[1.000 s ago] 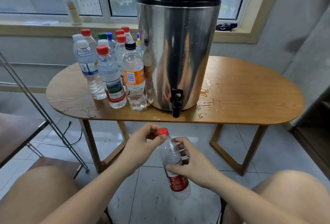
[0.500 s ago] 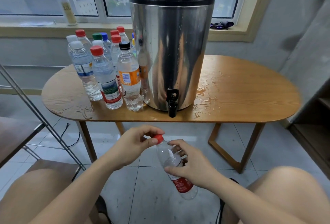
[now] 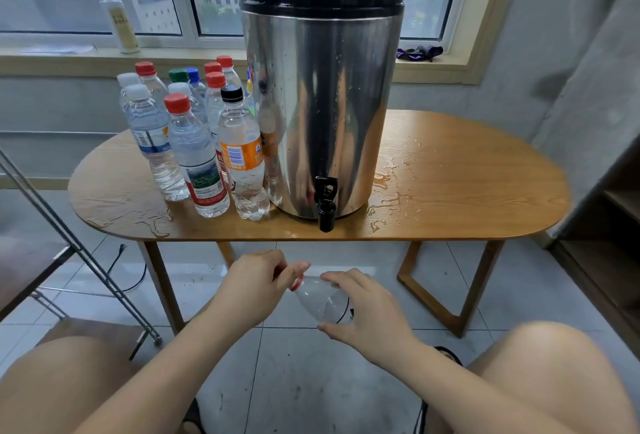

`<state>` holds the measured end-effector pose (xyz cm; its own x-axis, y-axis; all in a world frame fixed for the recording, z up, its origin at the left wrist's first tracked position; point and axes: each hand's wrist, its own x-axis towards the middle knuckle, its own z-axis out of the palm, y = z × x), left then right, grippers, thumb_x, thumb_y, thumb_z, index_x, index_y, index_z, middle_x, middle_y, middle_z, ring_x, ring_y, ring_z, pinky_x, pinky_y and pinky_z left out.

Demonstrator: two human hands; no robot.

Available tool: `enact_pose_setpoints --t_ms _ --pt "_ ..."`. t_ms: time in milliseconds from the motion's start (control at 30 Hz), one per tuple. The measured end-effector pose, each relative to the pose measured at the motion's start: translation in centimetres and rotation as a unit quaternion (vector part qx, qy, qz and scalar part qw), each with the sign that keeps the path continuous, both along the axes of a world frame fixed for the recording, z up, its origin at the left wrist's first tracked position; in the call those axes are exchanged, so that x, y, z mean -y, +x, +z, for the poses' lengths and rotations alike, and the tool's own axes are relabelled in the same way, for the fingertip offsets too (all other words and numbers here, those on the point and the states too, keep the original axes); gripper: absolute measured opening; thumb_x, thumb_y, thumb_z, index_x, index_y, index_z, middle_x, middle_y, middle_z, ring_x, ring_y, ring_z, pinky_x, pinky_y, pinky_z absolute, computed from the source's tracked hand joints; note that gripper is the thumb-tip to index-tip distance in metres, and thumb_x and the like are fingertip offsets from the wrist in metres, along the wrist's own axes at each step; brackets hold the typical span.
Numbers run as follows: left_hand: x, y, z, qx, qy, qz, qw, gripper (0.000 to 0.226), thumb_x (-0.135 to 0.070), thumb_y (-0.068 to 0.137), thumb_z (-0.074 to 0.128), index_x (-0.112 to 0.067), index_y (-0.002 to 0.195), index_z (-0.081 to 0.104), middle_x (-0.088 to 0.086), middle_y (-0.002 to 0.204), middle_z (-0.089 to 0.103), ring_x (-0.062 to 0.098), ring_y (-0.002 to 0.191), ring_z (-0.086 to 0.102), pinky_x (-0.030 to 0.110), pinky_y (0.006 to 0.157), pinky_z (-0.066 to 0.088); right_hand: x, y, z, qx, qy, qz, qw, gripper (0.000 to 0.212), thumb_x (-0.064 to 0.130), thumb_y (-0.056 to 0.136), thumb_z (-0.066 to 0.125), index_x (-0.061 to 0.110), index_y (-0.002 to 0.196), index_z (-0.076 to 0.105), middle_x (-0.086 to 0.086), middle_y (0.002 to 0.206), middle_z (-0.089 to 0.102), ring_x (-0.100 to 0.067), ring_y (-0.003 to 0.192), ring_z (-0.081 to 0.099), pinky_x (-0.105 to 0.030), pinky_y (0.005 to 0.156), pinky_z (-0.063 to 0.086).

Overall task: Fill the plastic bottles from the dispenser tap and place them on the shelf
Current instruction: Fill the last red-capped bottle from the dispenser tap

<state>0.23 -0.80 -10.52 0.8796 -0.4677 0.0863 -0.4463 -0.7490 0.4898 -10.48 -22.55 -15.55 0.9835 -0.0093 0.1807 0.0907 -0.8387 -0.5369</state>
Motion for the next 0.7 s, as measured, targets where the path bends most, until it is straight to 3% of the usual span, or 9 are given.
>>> enact_pose_setpoints --t_ms 100,167,267,333,400,467,567,700 --pt "-0.4 -0.1 0.2 0.007 0.014 -0.002 1.0 0.072 -0.095 0.085 0.032 -0.033 0.083 0.068 -0.011 0.08 0.064 0.007 0.073 0.061 0.031 0.061 0.045 0.0 0.1 0.0 -0.001 0.01 0.001 1.0 0.081 0.061 0.076 0.084 0.046 0.148 0.049 0.026 0.131 0.054 -0.004 0.122 0.054 -0.034 0.1 0.053" --pt "-0.6 -0.4 0.5 -0.005 -0.018 -0.013 1.0 0.071 -0.097 0.084 0.037 -0.037 0.105 0.07 -0.02 0.099 0.065 0.003 0.09 0.064 0.027 0.072 0.054 0.0 0.3 0.0 -0.001 0.031 -0.006 1.0 0.081 0.061 0.076 0.084 0.048 0.147 0.048 0.026 0.129 0.054 -0.003 0.121 0.054 -0.032 0.1 0.053" --pt "-1.0 -0.4 1.0 -0.092 -0.16 -0.057 0.981 0.056 -0.067 0.09 0.071 -0.042 0.139 0.064 -0.025 0.13 0.067 -0.003 0.123 0.063 0.031 0.098 0.059 0.2 0.5 0.1 0.0 0.064 -0.017 0.998 0.081 0.059 0.074 0.086 0.049 0.145 0.05 0.028 0.128 0.055 -0.001 0.12 0.055 -0.028 0.099 0.054" --pt "-1.5 -0.4 1.3 -0.123 -0.204 -0.108 0.965 0.05 -0.036 0.095 0.082 -0.048 0.141 0.065 -0.025 0.141 0.065 0.001 0.134 0.06 0.036 0.105 0.058 0.4 0.5 0.1 -0.005 0.077 -0.015 0.997 0.081 0.059 0.073 0.087 0.049 0.144 0.051 0.028 0.128 0.056 0.0 0.119 0.056 -0.025 0.099 0.053" --pt "-1.9 -0.3 1.4 -0.112 -0.194 -0.143 0.964 0.05 -0.013 0.098 0.08 -0.047 0.134 0.071 -0.026 0.14 0.066 0.005 0.133 0.062 0.032 0.103 0.058 0.4 0.4 0.1 -0.007 0.081 -0.008 0.997 0.081 0.058 0.073 0.089 0.049 0.144 0.051 0.03 0.128 0.056 0.002 0.119 0.056 -0.022 0.1 0.052" --pt "-2.1 -0.1 1.4 -0.079 -0.154 -0.149 0.974 0.049 -0.008 0.099 0.078 -0.048 0.127 0.075 -0.031 0.132 0.069 0.001 0.126 0.064 0.025 0.098 0.058 0.4 0.4 -0.1 -0.006 0.085 -0.003 0.996 0.081 0.056 0.073 0.09 0.049 0.143 0.052 0.03 0.127 0.057 0.004 0.12 0.055 -0.021 0.1 0.051" --pt "-2.2 0.3 1.4 -0.055 -0.129 -0.131 0.981 0.043 -0.02 0.098 0.08 -0.052 0.125 0.074 -0.034 0.122 0.071 -0.001 0.116 0.065 0.02 0.092 0.057 0.2 0.4 -0.2 -0.008 0.092 -0.001 0.996 0.08 0.054 0.074 0.091 0.049 0.143 0.051 0.03 0.127 0.056 0.006 0.12 0.054 -0.02 0.1 0.051" --pt "-1.9 0.6 1.4 -0.046 -0.161 -0.056 0.984 0.028 -0.035 0.096 0.081 -0.046 0.12 0.074 -0.031 0.106 0.074 -0.001 0.103 0.068 0.016 0.081 0.051 0.0 0.6 -0.4 -0.022 0.095 -0.007 0.995 0.078 0.056 0.074 0.089 0.052 0.139 0.047 0.029 0.128 0.055 0.002 0.119 0.055 -0.026 0.099 0.053"
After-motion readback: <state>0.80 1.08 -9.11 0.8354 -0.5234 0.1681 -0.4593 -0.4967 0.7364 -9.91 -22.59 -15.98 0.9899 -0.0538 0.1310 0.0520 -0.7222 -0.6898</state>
